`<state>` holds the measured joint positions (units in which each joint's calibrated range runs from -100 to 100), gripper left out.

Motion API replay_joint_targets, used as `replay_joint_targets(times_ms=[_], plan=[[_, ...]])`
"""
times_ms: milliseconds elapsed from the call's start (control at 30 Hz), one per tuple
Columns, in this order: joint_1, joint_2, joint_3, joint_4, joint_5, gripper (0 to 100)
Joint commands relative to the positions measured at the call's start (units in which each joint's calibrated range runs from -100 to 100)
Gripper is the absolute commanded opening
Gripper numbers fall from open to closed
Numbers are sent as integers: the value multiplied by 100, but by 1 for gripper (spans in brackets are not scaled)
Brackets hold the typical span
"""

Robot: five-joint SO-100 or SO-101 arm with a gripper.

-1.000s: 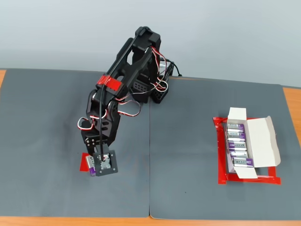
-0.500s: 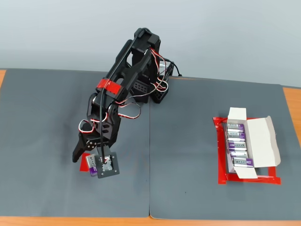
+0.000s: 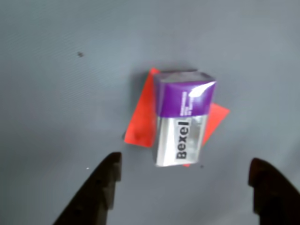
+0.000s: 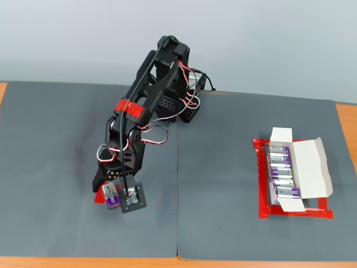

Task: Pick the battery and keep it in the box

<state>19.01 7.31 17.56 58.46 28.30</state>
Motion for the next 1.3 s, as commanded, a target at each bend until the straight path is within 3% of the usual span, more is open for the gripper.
replay_joint_targets(times_ms=[0,1267], plan=[[42,3,-286,-4,17,31],[64,825,-774,-377,-14,31]])
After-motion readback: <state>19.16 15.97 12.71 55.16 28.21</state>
